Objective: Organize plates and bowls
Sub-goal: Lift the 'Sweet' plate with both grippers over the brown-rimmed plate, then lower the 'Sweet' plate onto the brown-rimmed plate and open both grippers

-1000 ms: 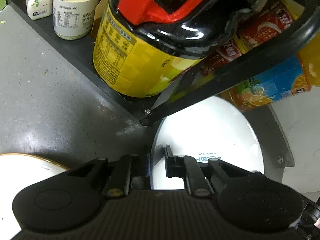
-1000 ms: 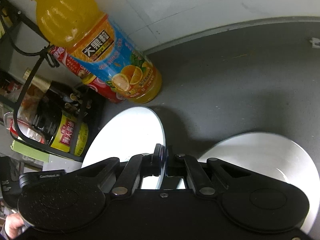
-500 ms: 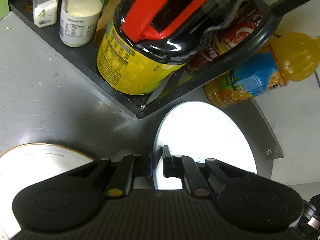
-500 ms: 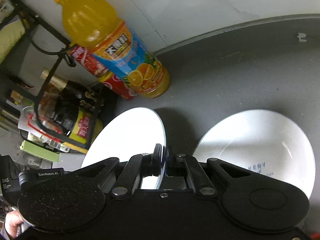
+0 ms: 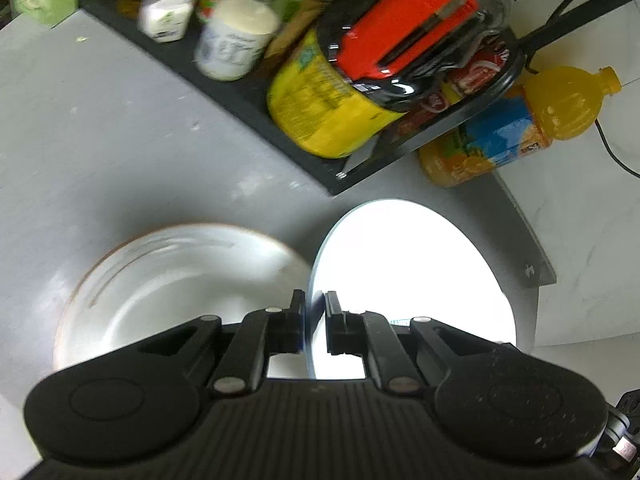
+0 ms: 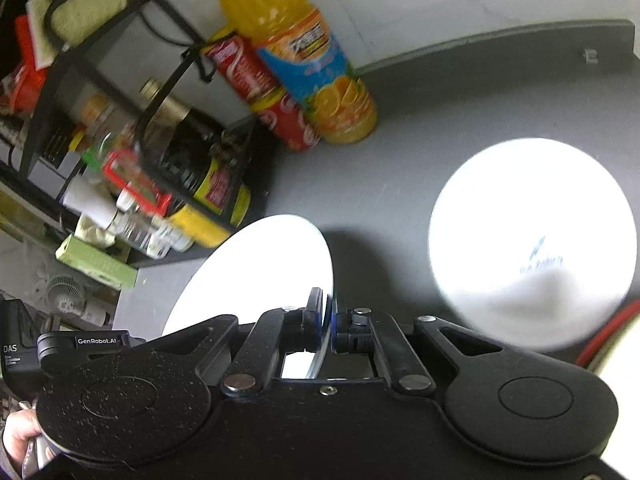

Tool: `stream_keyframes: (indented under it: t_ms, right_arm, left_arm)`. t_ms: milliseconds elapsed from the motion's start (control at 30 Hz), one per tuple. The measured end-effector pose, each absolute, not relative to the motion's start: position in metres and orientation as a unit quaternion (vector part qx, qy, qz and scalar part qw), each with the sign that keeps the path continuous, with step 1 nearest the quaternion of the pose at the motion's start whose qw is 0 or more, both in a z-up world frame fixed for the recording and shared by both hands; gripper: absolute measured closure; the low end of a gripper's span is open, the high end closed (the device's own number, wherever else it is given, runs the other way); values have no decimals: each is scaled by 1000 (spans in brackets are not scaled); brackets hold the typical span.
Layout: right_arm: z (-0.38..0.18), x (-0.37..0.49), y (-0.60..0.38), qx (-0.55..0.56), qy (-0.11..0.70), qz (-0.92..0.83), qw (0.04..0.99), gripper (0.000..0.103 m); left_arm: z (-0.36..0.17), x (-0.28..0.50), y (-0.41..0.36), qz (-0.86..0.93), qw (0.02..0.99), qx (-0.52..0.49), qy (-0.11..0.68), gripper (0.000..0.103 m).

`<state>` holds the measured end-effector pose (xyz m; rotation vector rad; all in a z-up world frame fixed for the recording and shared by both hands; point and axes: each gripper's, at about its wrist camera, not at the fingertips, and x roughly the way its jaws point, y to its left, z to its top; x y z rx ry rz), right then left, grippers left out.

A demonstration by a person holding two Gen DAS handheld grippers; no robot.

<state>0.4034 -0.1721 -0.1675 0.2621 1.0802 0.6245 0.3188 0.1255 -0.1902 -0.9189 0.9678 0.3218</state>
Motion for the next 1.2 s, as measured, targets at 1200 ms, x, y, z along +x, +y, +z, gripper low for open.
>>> stream_keyframes:
  t_ms: [1200]
  right_arm:
    - [-190,318,-121,84,507,233,826,99]
  left_arm:
    - [-225,236,160,173,755,-398,491,90]
